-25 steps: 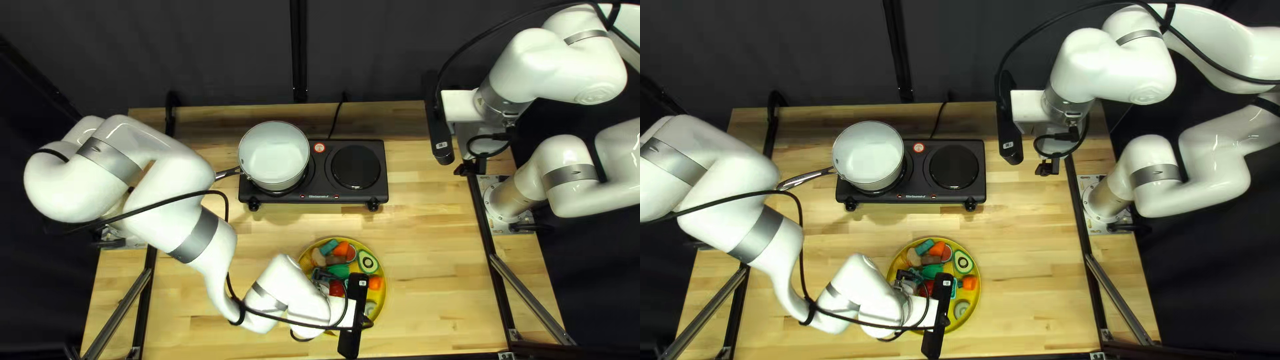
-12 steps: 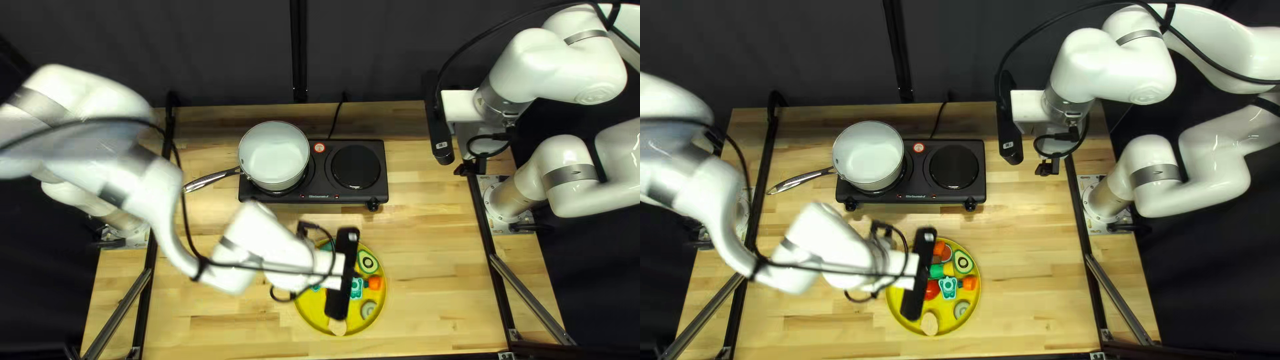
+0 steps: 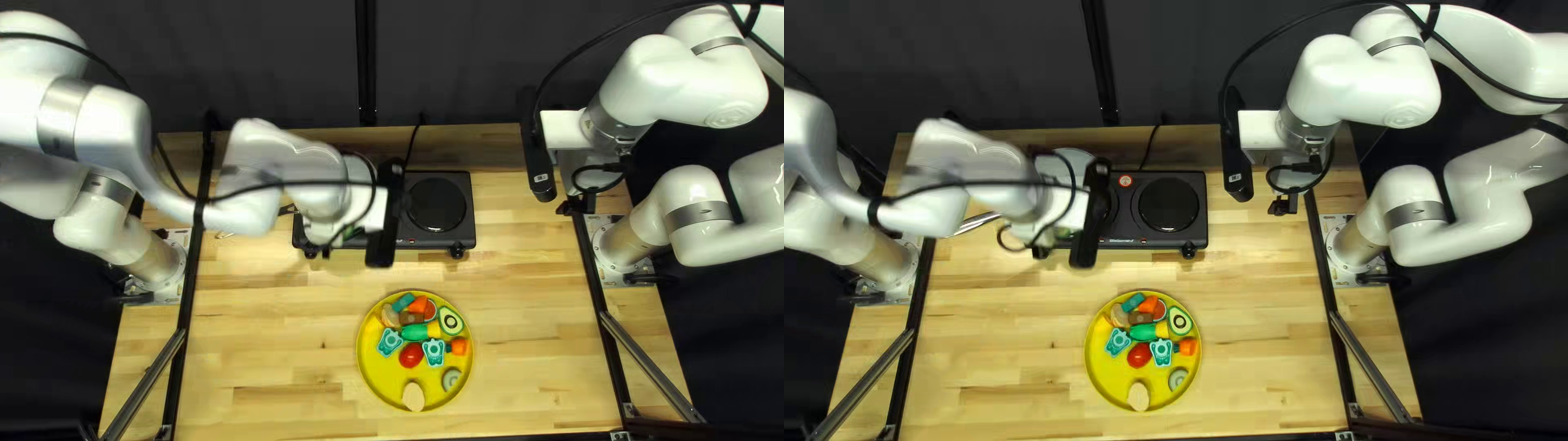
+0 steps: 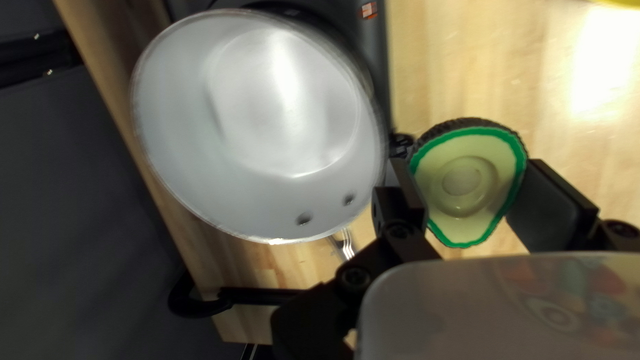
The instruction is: Pick up a pot and place it onto the stove surface, add food to pot
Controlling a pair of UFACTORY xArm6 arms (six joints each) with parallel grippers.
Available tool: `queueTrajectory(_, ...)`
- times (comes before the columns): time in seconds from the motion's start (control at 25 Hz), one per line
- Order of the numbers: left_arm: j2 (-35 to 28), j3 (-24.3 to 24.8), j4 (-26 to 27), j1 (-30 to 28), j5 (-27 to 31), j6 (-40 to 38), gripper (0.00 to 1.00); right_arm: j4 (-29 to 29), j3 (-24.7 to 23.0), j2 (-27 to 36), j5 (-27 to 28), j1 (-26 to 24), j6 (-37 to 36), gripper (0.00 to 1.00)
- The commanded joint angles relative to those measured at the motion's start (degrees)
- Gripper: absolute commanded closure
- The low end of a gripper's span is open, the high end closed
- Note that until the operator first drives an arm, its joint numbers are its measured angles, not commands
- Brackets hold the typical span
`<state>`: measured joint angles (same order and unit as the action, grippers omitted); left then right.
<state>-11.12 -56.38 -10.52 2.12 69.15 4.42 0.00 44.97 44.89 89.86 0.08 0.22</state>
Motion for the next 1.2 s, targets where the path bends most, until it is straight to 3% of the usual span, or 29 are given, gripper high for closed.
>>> queueTrajectory(0.04,1.34,2.83,0.23,5.26,-4.78,2.75,1.0,0.0,0.0,0.0,0.0,0.0,0.0,0.0)
queueTrajectory(0.6,9.59,5.16,1.52,4.53,-15.35,0.53,1.0,0.0,0.0,0.0,0.0,0.0,0.0,0.0)
queueTrajectory(1.08,9.6,6.42,1.7,4.53,-16.27,-0.14,0.99,0.0,0.0,0.0,0.0,0.0,0.0,0.0)
queueTrajectory(1.12,9.46,6.72,1.64,4.61,-16.43,-0.2,0.68,0.0,0.0,0.0,0.0,0.0,0.0,0.0)
queueTrajectory(1.2,9.26,7.07,1.62,4.71,-16.56,-0.21,0.42,0.0,0.0,0.0,0.0,0.0,0.0,0.0)
